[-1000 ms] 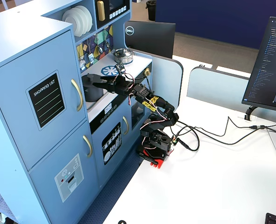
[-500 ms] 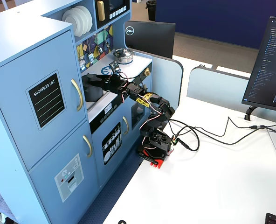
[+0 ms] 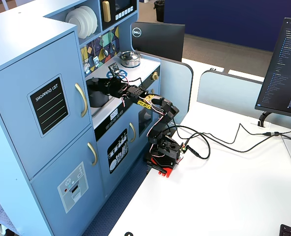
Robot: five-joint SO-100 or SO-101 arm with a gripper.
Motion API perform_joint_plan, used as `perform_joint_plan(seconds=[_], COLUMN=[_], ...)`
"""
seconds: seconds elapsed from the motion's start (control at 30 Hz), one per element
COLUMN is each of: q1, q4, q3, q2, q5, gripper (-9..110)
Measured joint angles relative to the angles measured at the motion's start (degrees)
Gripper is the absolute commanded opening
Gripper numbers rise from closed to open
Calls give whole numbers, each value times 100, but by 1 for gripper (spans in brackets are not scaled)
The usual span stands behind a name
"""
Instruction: Take off the lid from the gray recipient and place it on the counter
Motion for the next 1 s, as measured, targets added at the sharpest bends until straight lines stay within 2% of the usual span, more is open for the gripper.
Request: perform_joint_plan(seconds=[0.1,0.2,0.87,1.0], q1=[-9,-9,70,527], q4=[-97,-255,-703,-501], q3=[-97,-141,-431,-431], q2=[-149,-264,-88,246], q5=[9,44,-264,-255], gripper=[13,1,0,0])
